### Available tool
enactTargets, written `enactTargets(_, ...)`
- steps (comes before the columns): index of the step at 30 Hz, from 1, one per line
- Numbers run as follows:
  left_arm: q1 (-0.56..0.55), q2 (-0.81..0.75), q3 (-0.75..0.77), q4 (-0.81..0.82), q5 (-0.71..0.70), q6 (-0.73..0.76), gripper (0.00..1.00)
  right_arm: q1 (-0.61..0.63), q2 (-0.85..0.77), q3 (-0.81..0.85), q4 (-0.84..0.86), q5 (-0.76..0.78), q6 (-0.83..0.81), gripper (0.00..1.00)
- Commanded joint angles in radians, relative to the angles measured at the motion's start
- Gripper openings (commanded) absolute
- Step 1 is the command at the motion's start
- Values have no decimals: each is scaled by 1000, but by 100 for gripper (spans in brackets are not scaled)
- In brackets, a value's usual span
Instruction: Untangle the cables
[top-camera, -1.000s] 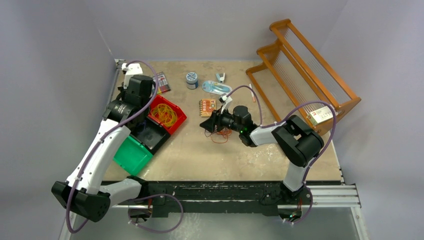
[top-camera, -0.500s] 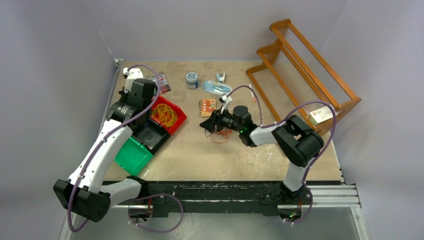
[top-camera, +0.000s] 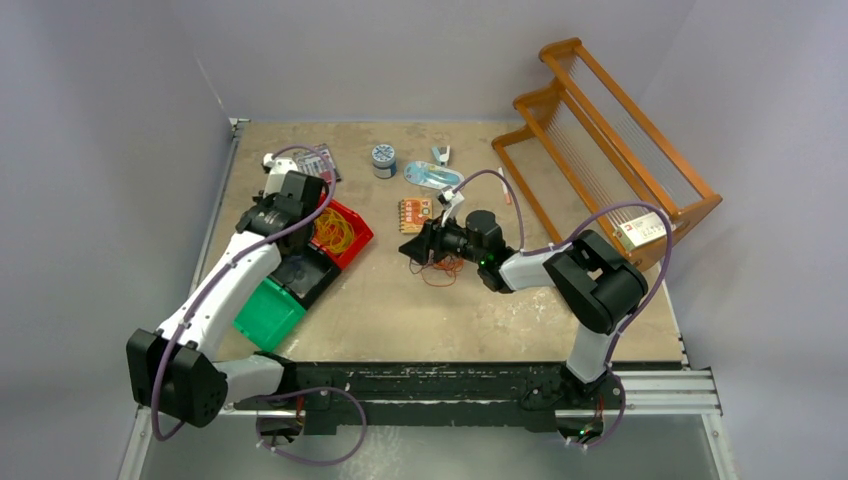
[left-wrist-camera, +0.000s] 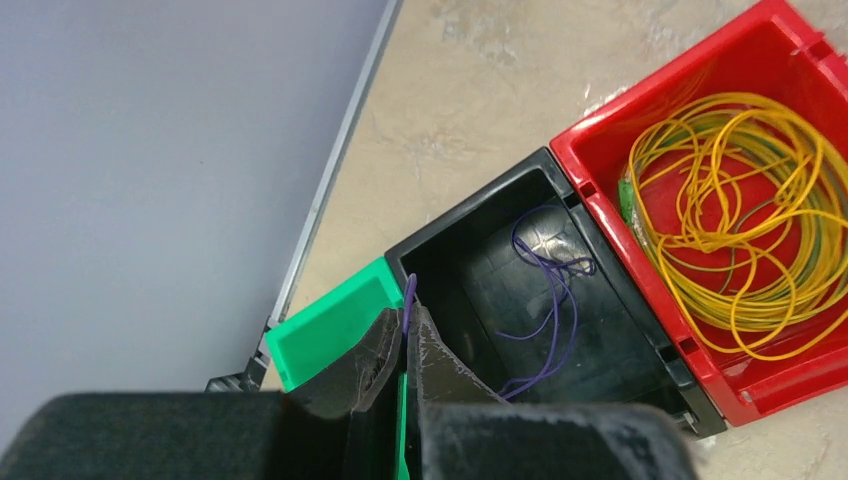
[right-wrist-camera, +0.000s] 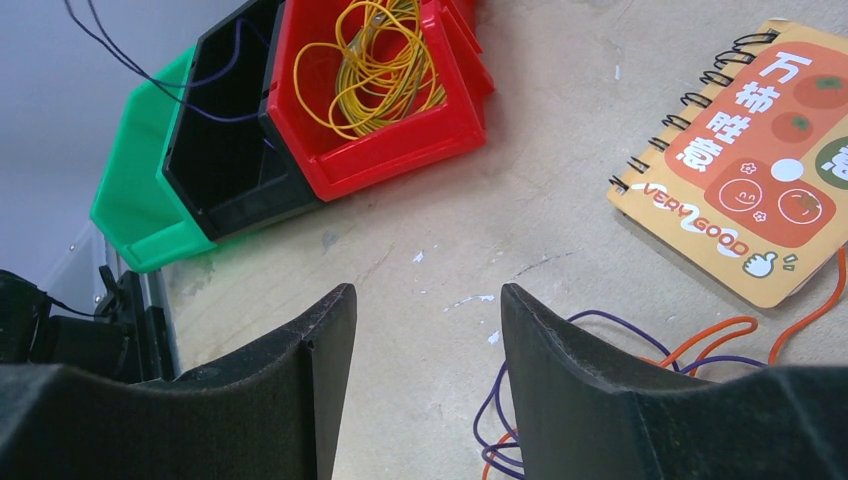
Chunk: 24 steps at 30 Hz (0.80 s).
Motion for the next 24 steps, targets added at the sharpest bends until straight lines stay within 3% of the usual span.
enactTargets(1,17,34,-39,67,13,-54,0,1,-33,23,40,-10,-19,58)
enactTargets(14,59,21,-221,264,35,-363,0,2,-118,-19,29,-46,-33,59)
enactTargets(24,176,147,-316,446,194,-435,0,1,-172,-33,4,-50,-51,60)
